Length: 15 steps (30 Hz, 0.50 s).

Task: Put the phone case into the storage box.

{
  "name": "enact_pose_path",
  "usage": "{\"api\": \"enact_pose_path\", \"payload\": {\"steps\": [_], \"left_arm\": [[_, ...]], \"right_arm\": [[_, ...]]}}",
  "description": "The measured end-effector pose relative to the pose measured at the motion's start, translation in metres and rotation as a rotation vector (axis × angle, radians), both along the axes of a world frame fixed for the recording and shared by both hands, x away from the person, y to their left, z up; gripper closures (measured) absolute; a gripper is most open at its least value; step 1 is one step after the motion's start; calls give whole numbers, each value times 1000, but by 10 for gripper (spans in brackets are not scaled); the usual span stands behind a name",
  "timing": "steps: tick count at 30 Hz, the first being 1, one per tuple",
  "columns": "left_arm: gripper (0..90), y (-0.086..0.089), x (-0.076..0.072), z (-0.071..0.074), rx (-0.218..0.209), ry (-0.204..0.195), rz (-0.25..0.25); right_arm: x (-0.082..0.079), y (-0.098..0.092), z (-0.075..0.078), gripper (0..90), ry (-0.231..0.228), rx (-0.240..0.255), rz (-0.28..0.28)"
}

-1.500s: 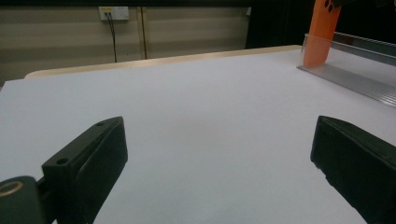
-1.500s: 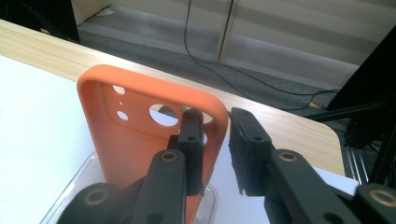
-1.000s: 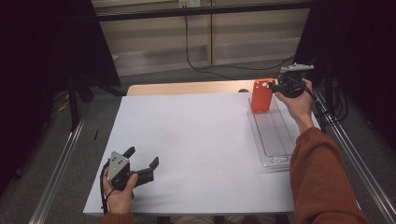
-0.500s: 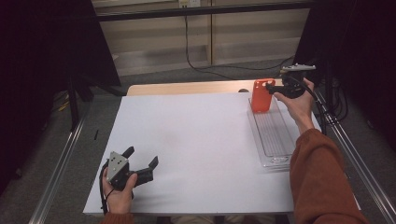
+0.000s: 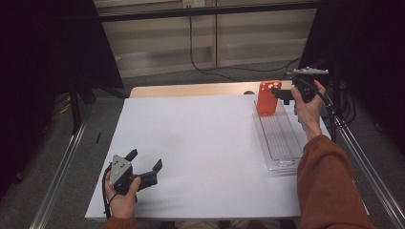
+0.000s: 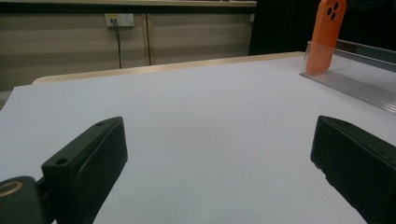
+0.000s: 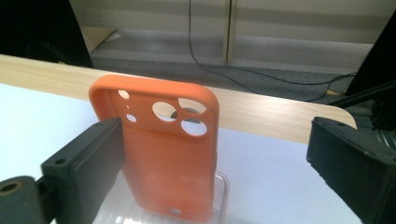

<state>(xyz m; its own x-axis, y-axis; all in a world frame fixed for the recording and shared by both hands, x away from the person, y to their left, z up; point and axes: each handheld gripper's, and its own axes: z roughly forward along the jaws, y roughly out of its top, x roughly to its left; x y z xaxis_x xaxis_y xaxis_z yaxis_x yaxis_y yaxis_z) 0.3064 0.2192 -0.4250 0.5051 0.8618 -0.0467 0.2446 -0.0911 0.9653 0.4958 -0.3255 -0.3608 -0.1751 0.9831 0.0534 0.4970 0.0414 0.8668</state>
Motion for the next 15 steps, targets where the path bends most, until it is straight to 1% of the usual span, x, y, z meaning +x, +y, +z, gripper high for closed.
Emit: {"api": "enact_pose_path", "payload": {"steps": [3, 4, 6, 9, 10, 11, 13, 15], "left_arm": [[37, 0, 0, 0, -3, 1, 6], [35, 1, 0, 0, -3, 1, 18], [34, 1, 1, 0, -4, 1, 21], [32, 2, 0, -1, 1, 1, 27], [32, 2, 0, 0, 3, -1, 28], [30, 2, 0, 0, -4, -5, 31], [28, 2, 0, 0, -5, -7, 30], [28, 2, -1, 1, -5, -6, 30]], "right_arm": [[-2, 0, 1, 36, -9, 7, 4], [-3, 0, 1, 37, -10, 12, 2], [-4, 0, 2, 41, -13, 8, 3], [-8, 2, 5, 37, -37, -2, 12], [-8, 2, 5, 37, -37, -2, 12], [-11, 3, 5, 30, -59, -9, 4], [-12, 4, 5, 28, -67, -3, 7], [-16, 5, 1, 26, -87, -2, 8]]}}
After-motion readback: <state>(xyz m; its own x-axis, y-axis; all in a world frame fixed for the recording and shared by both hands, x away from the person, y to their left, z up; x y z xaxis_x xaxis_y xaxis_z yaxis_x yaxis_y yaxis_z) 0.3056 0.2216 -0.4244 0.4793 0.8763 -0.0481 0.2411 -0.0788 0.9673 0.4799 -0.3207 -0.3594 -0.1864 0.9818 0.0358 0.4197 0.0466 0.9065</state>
